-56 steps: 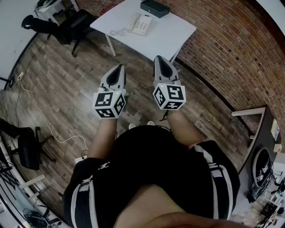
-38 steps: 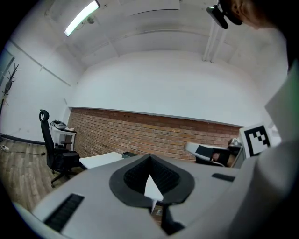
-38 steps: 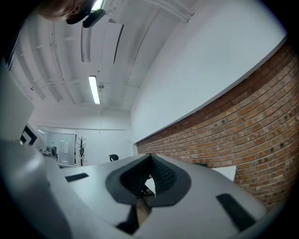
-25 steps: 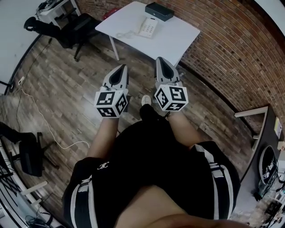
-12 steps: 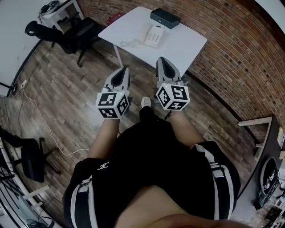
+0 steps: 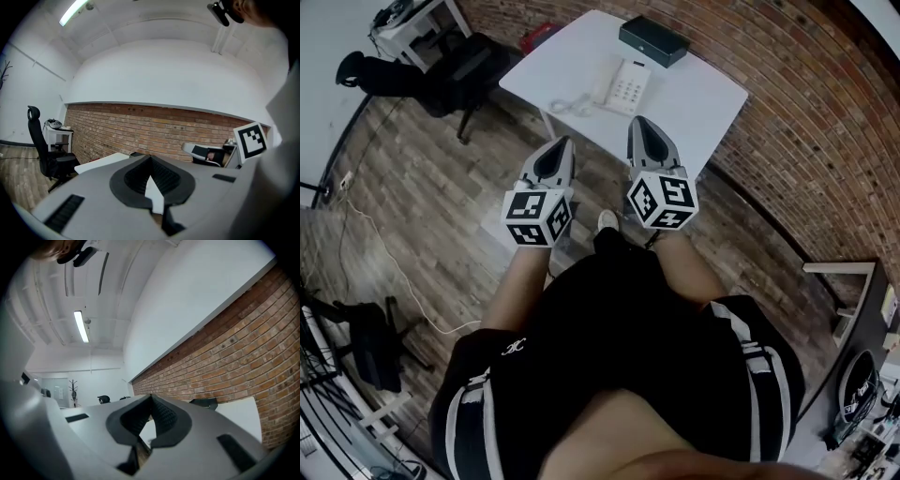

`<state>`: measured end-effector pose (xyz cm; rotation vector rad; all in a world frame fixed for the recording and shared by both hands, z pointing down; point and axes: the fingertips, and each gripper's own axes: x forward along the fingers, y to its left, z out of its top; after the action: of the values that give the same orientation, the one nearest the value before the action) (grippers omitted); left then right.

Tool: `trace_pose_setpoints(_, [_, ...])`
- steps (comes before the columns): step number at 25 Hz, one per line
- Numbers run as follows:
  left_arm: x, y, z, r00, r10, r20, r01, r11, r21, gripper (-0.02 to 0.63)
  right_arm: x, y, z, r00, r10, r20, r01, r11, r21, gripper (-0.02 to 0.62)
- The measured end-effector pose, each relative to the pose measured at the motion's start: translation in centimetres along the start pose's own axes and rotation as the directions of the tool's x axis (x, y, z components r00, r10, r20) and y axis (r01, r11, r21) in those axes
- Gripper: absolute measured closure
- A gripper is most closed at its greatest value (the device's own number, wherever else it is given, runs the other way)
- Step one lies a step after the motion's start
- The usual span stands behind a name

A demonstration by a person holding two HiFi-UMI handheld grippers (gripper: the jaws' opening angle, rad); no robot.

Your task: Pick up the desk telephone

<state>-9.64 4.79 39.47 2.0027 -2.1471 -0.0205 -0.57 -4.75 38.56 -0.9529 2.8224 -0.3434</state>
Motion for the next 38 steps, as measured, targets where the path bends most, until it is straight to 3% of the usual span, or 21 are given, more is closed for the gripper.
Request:
trace_pose_setpoints(14, [16.5,5.9,2.4,0.997,-0.029,-0.074,0.028,0.999,-0.016,0.604,14.6,-8.3,-0.2,0.997,-0.042,-0.065,0.043,0.999,0.016,0.597])
trace_pose_setpoints(24, [25.8,8.6,1.5,0.988,-0.052,-0.147,0.045,0.998,-0.047,0.604,21.5,-13.8,-1.9,0.987,-0.079,-0.137,0.083,0.996,0.019,0.597])
trace_pose_setpoints(32, [30.7,11.1,-1.4,0.958,-0.125,-0.259,0.107,0.991,-0.086,0.604,24.1,-17.4,-5.5,0.96,-0.169,-0.223,0.179,0.984,0.026,0.597])
trace_pose_setpoints(38, [34.9,12.8,-3.3,0.917,-0.206,-0.342,0.186,0.978,-0.092,0.604,26.0,-20.4,-7.8,0.927,-0.266,-0.265,0.286,0.958,0.039,0.597])
